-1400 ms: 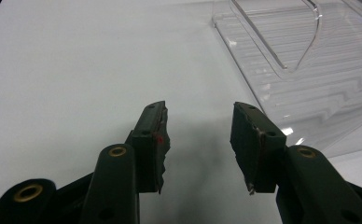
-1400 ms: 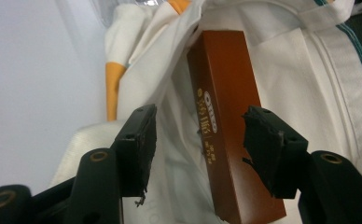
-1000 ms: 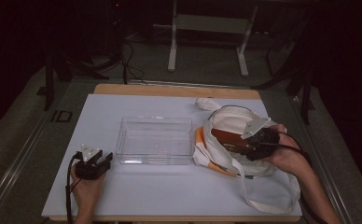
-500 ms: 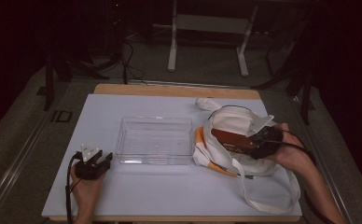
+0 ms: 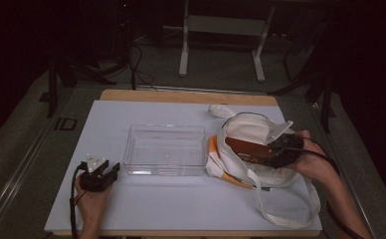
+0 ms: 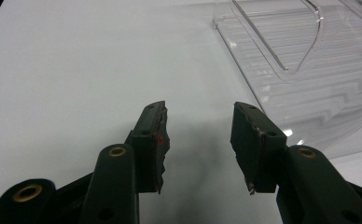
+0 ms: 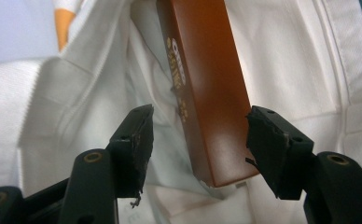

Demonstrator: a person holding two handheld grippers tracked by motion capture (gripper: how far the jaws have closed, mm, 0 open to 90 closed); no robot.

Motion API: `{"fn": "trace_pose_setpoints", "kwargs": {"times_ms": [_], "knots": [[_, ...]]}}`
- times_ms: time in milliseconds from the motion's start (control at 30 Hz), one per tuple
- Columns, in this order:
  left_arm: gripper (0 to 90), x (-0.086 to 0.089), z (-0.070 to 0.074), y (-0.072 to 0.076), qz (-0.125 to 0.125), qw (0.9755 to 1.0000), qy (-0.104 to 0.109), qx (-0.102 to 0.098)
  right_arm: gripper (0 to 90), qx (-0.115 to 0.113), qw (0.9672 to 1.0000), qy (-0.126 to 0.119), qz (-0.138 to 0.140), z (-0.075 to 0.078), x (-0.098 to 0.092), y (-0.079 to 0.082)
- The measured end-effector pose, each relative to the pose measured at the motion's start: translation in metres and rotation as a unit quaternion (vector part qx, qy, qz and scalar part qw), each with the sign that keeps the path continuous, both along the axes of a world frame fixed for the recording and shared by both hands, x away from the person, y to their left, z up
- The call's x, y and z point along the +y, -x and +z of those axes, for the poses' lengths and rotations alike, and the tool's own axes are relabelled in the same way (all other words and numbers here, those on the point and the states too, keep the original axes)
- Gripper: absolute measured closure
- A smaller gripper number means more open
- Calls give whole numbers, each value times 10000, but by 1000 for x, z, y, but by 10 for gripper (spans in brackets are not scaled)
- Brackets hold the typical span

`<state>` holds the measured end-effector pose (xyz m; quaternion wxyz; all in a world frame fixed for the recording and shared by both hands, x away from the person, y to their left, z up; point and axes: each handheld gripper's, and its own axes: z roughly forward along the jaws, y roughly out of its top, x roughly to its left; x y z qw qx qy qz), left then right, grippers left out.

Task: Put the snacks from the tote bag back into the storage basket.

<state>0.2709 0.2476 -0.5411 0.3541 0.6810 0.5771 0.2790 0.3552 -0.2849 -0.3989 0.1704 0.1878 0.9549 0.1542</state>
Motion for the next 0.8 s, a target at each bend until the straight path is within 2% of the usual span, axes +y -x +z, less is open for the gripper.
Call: {"fn": "trace_pose_setpoints", "kwargs": {"times_ms": [133, 800], "knots": [[560, 0, 0, 0, -1, 10000, 0, 2, 399, 43, 9999, 118, -49, -3, -2, -4], [557, 0, 0, 0, 3, 10000, 6, 10, 351, 291, 9989, 209, -298, -12, -13, -21]]}}
